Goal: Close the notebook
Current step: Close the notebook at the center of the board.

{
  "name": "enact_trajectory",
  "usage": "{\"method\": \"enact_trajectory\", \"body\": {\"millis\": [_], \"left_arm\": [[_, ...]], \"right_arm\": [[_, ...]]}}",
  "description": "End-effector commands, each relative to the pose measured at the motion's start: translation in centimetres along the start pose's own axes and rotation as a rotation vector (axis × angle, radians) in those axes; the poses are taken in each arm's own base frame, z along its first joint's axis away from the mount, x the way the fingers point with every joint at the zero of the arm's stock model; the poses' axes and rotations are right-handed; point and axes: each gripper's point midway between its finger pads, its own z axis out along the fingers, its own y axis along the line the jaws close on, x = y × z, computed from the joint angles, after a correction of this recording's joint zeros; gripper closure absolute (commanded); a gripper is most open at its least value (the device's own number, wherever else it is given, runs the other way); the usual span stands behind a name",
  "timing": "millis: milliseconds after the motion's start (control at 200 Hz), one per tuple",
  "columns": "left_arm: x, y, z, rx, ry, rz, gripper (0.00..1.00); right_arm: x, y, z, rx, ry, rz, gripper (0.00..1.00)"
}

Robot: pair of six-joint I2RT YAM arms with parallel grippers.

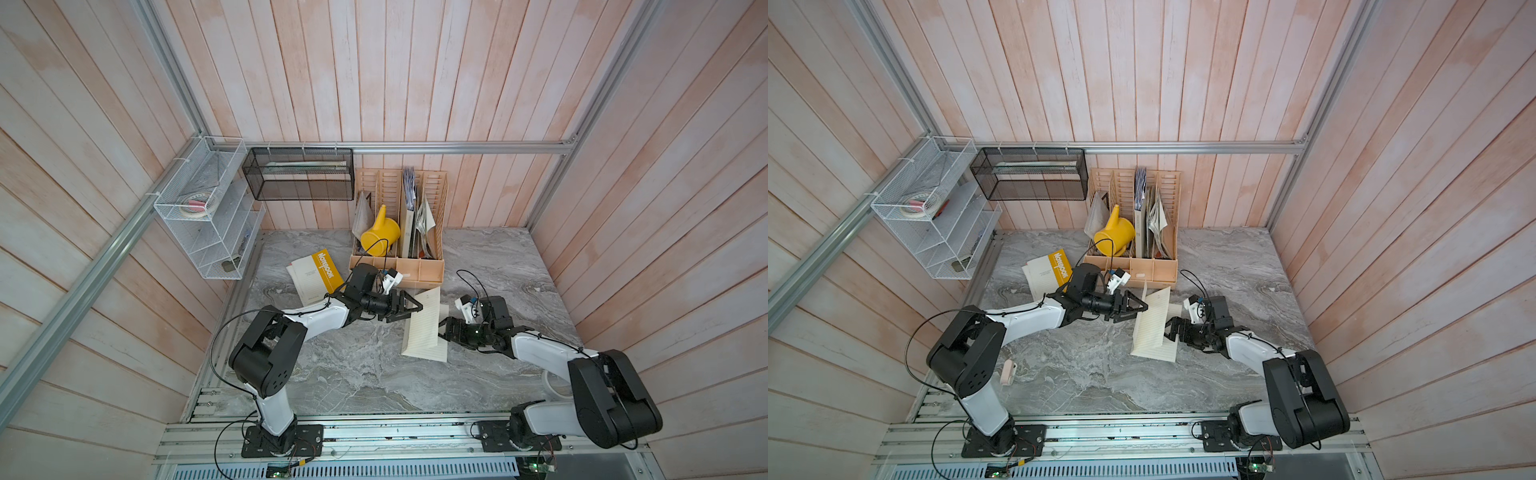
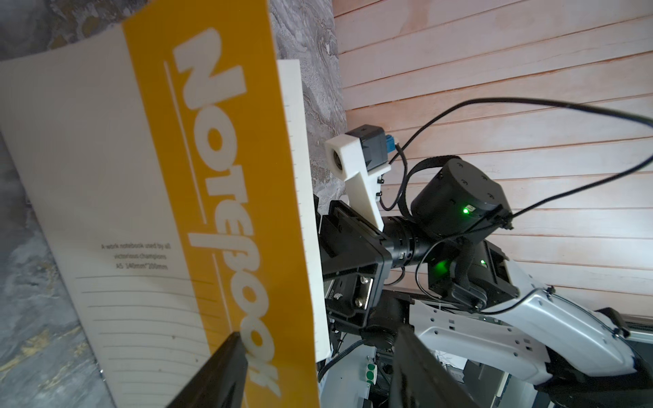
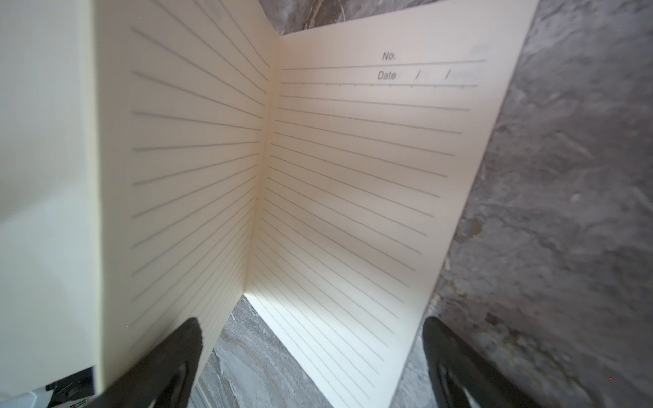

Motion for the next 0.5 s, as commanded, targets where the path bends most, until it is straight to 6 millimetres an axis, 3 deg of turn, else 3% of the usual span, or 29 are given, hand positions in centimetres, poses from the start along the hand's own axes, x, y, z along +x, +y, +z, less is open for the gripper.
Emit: {"method": "enact_trajectory", "body": {"millis": [0, 305, 495], "left_arm": [[-0.5, -0.5, 0.8, 0.026, -0.008, 0.019, 0.31], [-0.4, -3.0, 1.8, 0.179, 0.004, 0.019, 0.27], [0.0, -2.3, 2.8, 0.192, 0.021, 0.002, 0.25]], "right_arm": [[0.1, 0.4, -0.4, -0.008, 0.006, -0.011, 0.02], [-0.4, 0.6, -0.5, -0.005, 0.0, -0.019, 0.02], [-0.9, 1.1, -1.3, 0.007, -0.016, -0.039, 0.02]]}}
